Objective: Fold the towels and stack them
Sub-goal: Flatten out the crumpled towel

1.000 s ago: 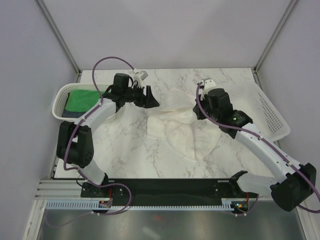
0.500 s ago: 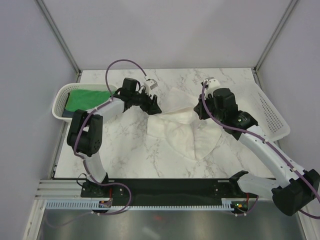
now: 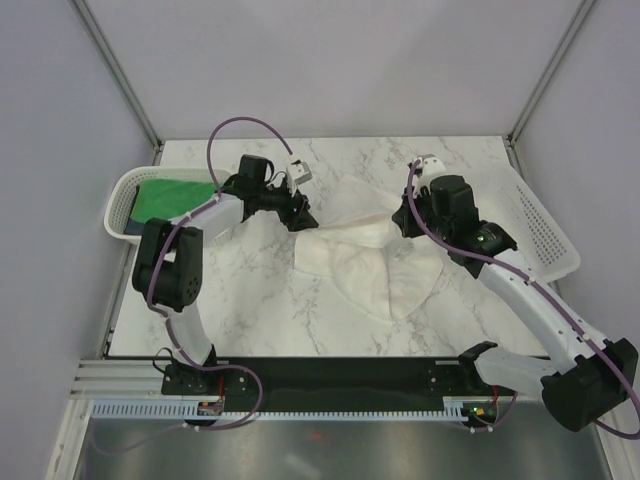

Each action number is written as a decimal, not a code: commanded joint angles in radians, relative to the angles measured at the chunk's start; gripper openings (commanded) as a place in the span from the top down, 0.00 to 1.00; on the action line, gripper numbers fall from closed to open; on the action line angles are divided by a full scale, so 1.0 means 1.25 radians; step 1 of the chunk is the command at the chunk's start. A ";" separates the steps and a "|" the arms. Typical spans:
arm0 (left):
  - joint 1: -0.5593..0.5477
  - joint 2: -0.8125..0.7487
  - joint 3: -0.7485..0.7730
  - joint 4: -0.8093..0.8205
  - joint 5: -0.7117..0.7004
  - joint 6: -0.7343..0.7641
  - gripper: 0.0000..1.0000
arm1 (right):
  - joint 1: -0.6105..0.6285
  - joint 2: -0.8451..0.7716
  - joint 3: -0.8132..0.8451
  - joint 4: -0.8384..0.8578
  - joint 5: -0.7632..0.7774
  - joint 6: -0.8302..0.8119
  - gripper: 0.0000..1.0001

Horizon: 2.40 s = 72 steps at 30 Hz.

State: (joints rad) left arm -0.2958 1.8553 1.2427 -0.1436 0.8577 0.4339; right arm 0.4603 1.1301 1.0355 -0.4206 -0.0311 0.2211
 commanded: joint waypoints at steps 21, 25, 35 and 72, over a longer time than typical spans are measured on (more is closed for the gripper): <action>-0.065 0.059 0.102 -0.030 0.016 0.264 0.37 | -0.017 -0.024 0.023 0.026 -0.062 0.031 1.00; -0.063 0.091 0.134 -0.025 0.000 0.268 0.43 | -0.017 -0.028 0.017 0.025 -0.059 0.028 1.00; -0.054 0.128 0.202 -0.063 -0.028 0.248 0.90 | -0.021 -0.032 0.005 0.024 -0.023 0.029 1.00; -0.095 -0.602 0.130 -0.286 -0.189 -0.273 0.98 | -0.026 -0.103 0.215 -0.081 -0.082 -0.028 1.00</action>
State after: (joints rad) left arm -0.4297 1.0573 1.4975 -0.4484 0.6861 0.2382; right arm 0.4477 0.9459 1.4757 -0.4236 -0.2226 0.1825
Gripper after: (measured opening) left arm 0.041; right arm 0.009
